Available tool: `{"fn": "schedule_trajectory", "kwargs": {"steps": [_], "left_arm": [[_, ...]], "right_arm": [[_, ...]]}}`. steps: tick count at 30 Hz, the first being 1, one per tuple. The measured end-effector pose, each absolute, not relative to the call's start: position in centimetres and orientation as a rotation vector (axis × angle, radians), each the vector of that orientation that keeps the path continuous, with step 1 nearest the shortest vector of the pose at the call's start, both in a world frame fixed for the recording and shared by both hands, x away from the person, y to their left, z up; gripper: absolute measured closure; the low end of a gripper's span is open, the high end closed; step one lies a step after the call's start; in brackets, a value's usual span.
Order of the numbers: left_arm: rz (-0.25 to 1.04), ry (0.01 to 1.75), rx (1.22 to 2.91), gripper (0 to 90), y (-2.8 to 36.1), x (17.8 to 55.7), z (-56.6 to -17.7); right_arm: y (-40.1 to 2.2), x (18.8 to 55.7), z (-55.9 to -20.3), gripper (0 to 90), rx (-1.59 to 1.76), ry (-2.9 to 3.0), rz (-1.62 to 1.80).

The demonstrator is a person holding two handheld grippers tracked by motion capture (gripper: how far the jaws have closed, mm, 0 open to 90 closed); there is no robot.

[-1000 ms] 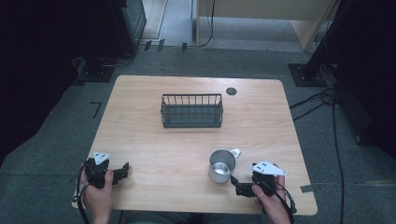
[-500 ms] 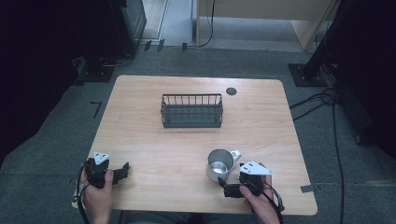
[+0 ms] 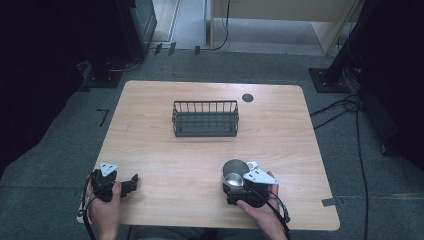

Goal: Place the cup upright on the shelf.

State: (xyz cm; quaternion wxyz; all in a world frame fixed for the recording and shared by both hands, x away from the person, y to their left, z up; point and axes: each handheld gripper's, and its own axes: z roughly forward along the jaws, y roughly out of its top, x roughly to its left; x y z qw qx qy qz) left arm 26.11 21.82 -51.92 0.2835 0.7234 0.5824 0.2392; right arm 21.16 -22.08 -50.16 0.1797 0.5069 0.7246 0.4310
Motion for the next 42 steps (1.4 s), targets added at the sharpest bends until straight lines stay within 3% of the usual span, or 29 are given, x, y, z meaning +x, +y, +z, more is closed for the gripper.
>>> {"fn": "schedule_trajectory", "kwargs": {"steps": [9, 42], "left_arm": [[0.64, 1.559, 1.936, 0.0, 21.8, 26.1, -51.9], [0.64, 1.559, 1.937, 0.0, 21.8, 26.1, -51.9]], "right_arm": [[-20.5, 21.2, -50.1, 7.1, 1.414, 1.936, 1.17], [-18.4, 24.7, -46.1, 7.6, 1.404, 1.885, 1.206]]}}
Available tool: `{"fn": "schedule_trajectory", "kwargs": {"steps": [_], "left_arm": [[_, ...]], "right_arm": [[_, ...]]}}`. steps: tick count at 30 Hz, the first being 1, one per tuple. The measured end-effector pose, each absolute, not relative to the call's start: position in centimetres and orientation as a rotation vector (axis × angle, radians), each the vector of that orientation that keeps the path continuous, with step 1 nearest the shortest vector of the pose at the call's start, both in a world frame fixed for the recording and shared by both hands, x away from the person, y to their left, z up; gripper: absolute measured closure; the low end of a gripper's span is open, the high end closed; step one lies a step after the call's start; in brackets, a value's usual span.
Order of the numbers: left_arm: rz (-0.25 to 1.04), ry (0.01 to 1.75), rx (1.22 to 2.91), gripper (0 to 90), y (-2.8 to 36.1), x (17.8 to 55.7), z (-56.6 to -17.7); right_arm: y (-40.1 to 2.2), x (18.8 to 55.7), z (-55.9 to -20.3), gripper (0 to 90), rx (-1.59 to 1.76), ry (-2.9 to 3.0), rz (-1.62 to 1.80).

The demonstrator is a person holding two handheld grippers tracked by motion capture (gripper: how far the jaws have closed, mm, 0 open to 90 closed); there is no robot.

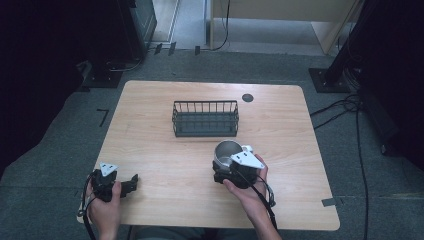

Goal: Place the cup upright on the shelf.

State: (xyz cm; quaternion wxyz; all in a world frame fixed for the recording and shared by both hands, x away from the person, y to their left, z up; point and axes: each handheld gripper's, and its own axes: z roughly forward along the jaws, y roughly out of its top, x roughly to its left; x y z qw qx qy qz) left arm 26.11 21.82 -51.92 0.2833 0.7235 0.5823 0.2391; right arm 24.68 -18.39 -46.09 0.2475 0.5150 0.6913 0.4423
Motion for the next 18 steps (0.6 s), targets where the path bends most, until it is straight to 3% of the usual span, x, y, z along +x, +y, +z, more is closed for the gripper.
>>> {"fn": "schedule_trajectory", "kwargs": {"steps": [18], "left_arm": [[0.641, 1.559, 1.935, 0.0, 21.8, 26.1, -51.9]], "right_arm": [[-16.5, 28.7, -43.1, 7.6, 1.385, 1.851, 1.18]]}}
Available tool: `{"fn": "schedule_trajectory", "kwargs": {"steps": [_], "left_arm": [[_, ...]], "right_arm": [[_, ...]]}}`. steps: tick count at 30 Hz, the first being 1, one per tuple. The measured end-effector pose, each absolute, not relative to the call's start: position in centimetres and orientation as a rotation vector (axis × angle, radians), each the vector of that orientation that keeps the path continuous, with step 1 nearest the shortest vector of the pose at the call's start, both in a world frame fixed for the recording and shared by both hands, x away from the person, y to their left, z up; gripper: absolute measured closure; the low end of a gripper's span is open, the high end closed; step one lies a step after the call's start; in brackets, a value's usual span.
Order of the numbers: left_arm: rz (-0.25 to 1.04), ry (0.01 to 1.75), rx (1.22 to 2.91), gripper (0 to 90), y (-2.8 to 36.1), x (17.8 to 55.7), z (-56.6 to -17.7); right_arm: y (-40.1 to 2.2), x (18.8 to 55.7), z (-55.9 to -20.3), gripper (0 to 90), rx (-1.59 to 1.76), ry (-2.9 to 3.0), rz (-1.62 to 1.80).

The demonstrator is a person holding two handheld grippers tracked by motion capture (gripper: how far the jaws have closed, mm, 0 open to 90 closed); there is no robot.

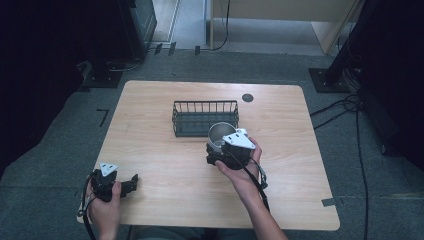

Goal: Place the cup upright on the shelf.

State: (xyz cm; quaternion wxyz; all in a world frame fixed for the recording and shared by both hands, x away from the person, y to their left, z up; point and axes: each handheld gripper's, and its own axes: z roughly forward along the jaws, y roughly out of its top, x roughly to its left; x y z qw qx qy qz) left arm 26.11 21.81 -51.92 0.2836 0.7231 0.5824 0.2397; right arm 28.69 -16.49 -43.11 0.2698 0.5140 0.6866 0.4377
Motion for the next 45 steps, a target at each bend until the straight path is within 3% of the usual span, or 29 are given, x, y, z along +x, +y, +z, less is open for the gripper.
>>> {"fn": "schedule_trajectory", "kwargs": {"steps": [23, 45], "left_arm": [[0.64, 1.561, 1.932, 0.0, 21.8, 26.1, -51.9], [0.64, 1.56, 1.936, 0.0, 21.8, 26.1, -51.9]], "right_arm": [[-14.7, 33.0, -40.4, 7.6, 1.374, 1.795, 1.156], [-12.0, 39.4, -38.3, 7.7, 1.398, 1.717, 1.107]]}}
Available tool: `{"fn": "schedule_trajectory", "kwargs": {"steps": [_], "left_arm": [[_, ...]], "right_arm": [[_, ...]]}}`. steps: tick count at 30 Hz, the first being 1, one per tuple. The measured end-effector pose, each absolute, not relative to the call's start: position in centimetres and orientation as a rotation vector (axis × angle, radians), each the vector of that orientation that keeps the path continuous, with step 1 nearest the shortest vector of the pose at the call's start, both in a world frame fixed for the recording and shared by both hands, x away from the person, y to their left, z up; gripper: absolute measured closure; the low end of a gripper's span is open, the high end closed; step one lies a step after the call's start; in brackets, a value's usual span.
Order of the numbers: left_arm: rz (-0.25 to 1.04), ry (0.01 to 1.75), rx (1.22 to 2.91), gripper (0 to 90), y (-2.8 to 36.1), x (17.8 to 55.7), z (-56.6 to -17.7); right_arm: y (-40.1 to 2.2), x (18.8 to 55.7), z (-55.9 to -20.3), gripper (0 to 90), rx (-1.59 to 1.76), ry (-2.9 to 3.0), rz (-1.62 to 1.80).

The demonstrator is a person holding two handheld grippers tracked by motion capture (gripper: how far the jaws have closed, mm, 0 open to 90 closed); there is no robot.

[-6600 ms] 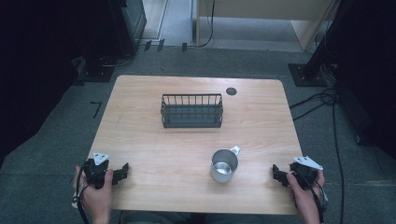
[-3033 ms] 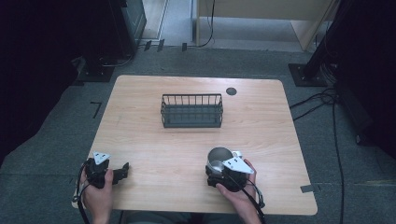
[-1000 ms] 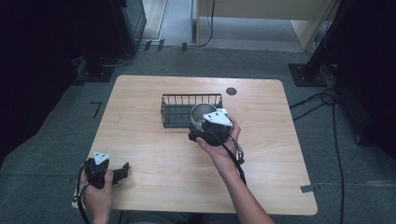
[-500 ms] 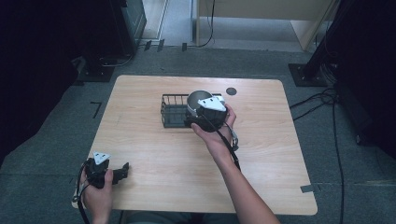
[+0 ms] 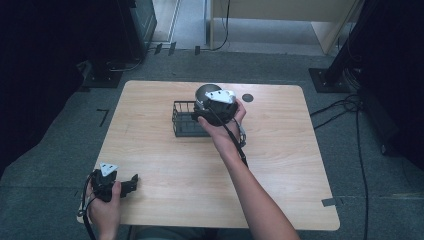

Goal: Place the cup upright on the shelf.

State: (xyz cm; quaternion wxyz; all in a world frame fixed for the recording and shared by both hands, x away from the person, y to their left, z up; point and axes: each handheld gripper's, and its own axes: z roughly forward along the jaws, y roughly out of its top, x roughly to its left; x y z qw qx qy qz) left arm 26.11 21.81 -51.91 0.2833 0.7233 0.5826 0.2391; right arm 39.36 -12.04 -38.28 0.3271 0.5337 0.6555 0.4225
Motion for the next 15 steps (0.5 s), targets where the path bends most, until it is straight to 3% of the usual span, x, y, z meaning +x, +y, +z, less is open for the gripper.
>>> {"fn": "schedule_trajectory", "kwargs": {"steps": [15], "left_arm": [[0.639, 1.561, 1.935, 0.0, 21.8, 26.1, -51.9]], "right_arm": [[-11.2, 42.1, -40.3, 7.7, 1.489, 1.66, 1.022]]}}
